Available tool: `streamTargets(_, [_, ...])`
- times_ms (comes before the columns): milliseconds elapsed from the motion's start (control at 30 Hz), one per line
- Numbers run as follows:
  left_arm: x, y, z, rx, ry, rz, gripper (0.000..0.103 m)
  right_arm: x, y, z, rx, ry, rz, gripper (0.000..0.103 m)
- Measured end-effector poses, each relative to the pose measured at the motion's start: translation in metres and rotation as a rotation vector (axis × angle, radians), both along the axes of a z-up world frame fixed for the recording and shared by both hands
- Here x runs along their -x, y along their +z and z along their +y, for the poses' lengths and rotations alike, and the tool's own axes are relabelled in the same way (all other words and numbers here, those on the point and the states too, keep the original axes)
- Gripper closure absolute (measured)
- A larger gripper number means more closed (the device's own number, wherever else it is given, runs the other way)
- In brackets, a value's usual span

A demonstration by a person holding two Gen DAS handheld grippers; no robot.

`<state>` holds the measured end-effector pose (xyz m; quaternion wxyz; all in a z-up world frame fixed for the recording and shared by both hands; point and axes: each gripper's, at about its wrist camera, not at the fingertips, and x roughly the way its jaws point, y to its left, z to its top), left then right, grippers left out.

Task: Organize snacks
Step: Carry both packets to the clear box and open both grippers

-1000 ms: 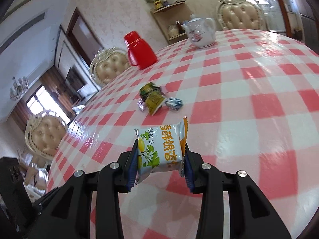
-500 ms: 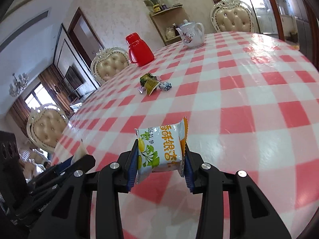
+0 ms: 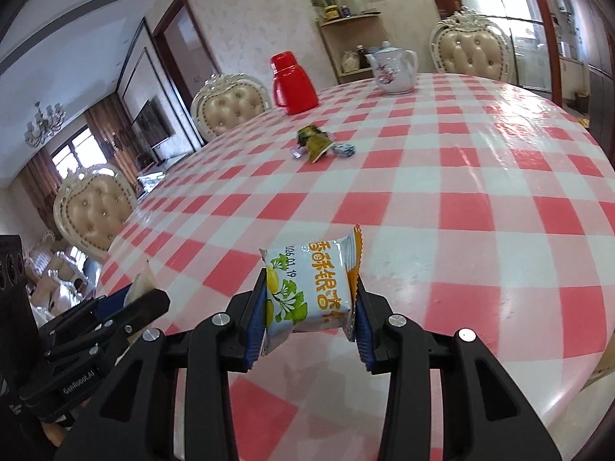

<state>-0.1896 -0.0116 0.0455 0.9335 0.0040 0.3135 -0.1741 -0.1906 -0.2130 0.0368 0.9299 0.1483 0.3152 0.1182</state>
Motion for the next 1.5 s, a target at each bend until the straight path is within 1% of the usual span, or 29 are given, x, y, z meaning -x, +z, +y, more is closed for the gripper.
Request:
streamTargets(233, [0.017, 0.007, 0.038, 0.001, 0.065, -0.023, 0.059, 0.007, 0.003, 0.034, 0.02, 0.082, -0.005, 0.064])
streamTargets(333, [0.024, 0.009, 0.056, 0.015, 0.087, -0.021, 0.059, 0.01, 0.006, 0.051, 0.032, 0.128, -0.004, 0.064])
streamTargets(467, [0.031, 0.009, 0.075, 0.01, 0.114, -0.02, 0.059, 0.013, 0.008, 0.073, 0.048, 0.187, -0.001, 0.064])
streamTargets(700, [0.035, 0.016, 0.12, 0.004, 0.193, -0.033, 0.059, 0.021, 0.019, 0.136, 0.133, 0.334, -0.041, 0.064])
streamTargets(867, [0.033, 0.019, 0.153, -0.031, 0.254, -0.028, 0.059, 0.024, 0.028, 0.173, 0.166, 0.414, -0.061, 0.064])
streamTargets(967, [0.032, 0.02, 0.173, -0.082, 0.297, -0.023, 0.059, 0.031, 0.034, 0.202, 0.194, 0.476, -0.08, 0.064])
streamTargets(1033, [0.032, 0.022, 0.194, -0.115, 0.349, -0.016, 0.059, 0.036, 0.038, 0.225, 0.218, 0.531, -0.097, 0.064])
streamTargets(1167, [0.035, 0.023, 0.226, -0.154, 0.413, 0.004, 0.059, 0.048, 0.043, 0.265, 0.258, 0.626, -0.128, 0.064])
streamTargets(1267, [0.039, 0.022, 0.251, -0.186, 0.463, 0.025, 0.059, 0.056, 0.043, 0.292, 0.276, 0.704, -0.139, 0.064])
streamTargets(1367, [0.042, 0.02, 0.269, -0.205, 0.491, 0.039, 0.059, 0.065, 0.041, 0.319, 0.294, 0.777, -0.142, 0.064])
streamTargets(1500, [0.045, 0.016, 0.287, -0.244, 0.524, 0.058, 0.059, 0.075, 0.037, 0.34, 0.307, 0.83, -0.145, 0.064])
